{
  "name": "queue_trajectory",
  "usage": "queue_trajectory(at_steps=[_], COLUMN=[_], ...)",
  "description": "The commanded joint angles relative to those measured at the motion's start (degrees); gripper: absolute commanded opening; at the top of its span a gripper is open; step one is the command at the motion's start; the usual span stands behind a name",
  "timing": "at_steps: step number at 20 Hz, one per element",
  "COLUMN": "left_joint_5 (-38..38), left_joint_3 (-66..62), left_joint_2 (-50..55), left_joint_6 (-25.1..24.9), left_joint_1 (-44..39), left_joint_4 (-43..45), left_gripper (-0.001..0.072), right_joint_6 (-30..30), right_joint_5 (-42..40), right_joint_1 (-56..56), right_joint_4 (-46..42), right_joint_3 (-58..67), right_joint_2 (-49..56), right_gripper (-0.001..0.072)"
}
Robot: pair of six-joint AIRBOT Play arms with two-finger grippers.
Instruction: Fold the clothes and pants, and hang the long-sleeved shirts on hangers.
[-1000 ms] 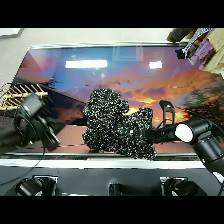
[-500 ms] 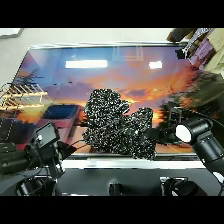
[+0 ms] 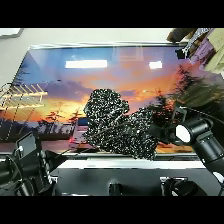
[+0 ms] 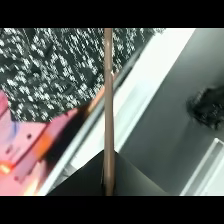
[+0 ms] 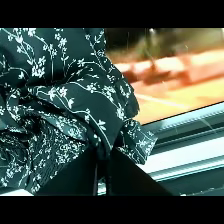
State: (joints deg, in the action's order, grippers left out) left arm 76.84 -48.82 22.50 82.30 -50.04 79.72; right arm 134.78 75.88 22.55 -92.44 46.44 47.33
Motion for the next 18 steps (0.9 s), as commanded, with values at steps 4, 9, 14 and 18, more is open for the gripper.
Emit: queue_trajectory(at_steps=[4, 9, 14, 18], left_joint_5=[2.2, -3.1, -9.0, -9.0], left_joint_3=[0.7, 2.8, 2.8, 2.8], left_joint_2=[-1.3, -0.8, 2.2, 3.7], left_joint_6=[0.0, -2.6, -3.2, -6.0], left_joint_1=[0.0, 0.0, 0.0, 0.0], left_joint_4=[-2.0, -1.9, -2.8, -5.2], left_gripper=[0.0016, 0.0016, 0.0016, 0.0016], right_joint_6=[3.9, 4.1, 3.9, 3.9], right_joint_5=[-2.0, -3.0, -3.7, -3.6], right_joint_1=[0.0, 0.0, 0.0, 0.0], right_joint_4=[-1.3, -0.3, 1.3, 1.0], right_joint_3=[0.0, 0.0, 0.2, 2.6], right_joint_2=[0.0, 0.0, -0.1, -0.1], right_gripper=[0.0027, 0.0027, 0.0027, 0.0026])
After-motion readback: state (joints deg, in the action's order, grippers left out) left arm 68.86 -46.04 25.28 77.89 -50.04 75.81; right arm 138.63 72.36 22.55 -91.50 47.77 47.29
